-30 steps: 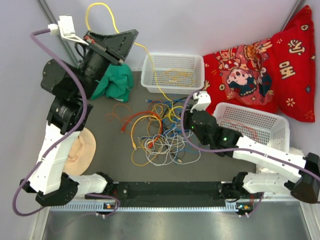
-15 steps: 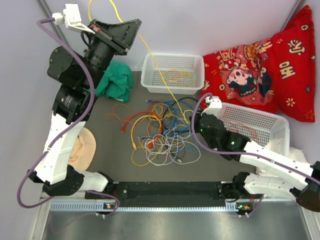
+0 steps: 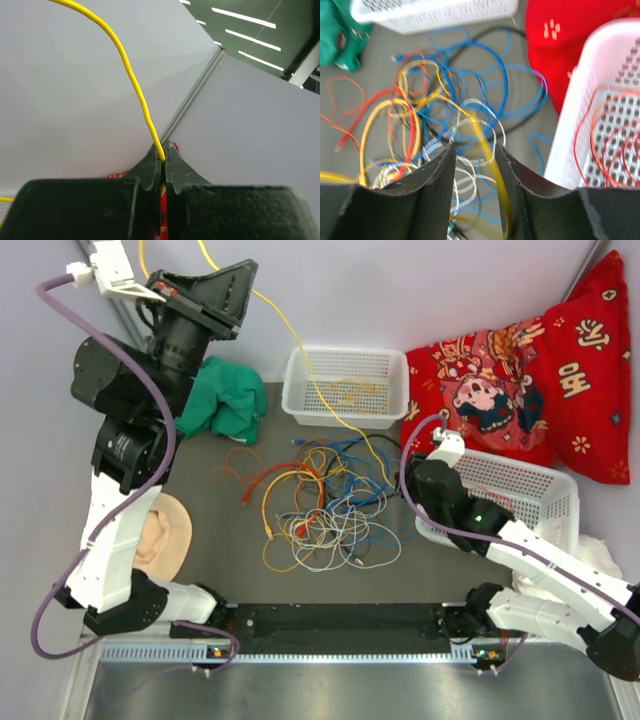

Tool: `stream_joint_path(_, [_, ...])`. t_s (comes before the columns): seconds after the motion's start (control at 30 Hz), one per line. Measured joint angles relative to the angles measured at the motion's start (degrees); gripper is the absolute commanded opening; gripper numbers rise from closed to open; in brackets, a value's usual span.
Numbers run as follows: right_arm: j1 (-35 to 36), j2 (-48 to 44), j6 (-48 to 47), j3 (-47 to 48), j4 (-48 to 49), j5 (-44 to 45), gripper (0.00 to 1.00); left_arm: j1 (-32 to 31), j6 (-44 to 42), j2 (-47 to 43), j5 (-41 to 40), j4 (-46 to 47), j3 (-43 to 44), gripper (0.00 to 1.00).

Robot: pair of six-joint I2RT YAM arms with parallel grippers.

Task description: Untangle the cables

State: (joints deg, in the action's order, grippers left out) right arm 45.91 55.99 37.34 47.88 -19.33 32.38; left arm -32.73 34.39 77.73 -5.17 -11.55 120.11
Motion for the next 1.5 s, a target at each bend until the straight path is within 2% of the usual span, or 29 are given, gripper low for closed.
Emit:
stream_joint_path(0.23, [-0.5,-1.9,1.4,-3.2,-2.2,-2.4,0.38,0.0,-1.0,-0.3,-0.5,1.4,1.6,0.0])
stream_joint_path(0.3, [-0.5,-2.4,1.4,-3.2,-2.7,-2.5,0.49,0.0,-1.1,-0.2,-0.5,1.5,1.6,0.0])
stream_joint_path(0.33, [-0.5,-2.8,1.3,-3.2,-2.9,-2.5,0.59,0.0,-1.2,-0.1,-0.5,1.5,1.6,0.0])
stream_joint_path(0.4, [-0.5,-3.8,1.2,-3.2,-3.1,-2.5,0.63,0.0,-1.2,0.3,-0.5,1.6,1.8,0.0])
stream_joint_path(0.43, [-0.5,-4.2,1.3,-3.2,-3.2,-2.4,0.7,0.0,-1.2,0.5,-0.5,1.6,1.9,0.0])
stream_joint_path(0.53, [-0.5,-5.5,1.1,-3.2,-4.2,-2.2,0.77,0.0,-1.1,1.6,-0.5,1.7,2.8,0.0])
stream_joint_path(0.8, [-0.6,-9.5,0.2,-3.8,-5.7,-2.6,0.77,0.0,-1.1,3.5,-0.2,1.6,3.9,0.0])
stream_joint_path(0.93, [-0.7,-13.3,-2.5,-3.5,-4.1,-6.9,0.79,0.0,-0.4,3.6,0.9,1.2,3.8,0.0])
stream_joint_path(1.13, [-0.7,-14.3,-6.6,6.6,-2.7,-13.5,0.85,0.0,1.4,3.3,4.1,1.4,1.3,0.0])
stream_joint_path(1.33, [-0.7,-15.5,-12.0,16.8,1.2,-18.5,0.86,0.0,4.8,3.0,9.5,1.4,-6.6,0.0])
stream_joint_path(1.5, [-0.7,-11.4,-15.0,22.5,4.3,-23.8,0.86,0.0,8.1,3.1,14.5,0.9,-11.3,0.0])
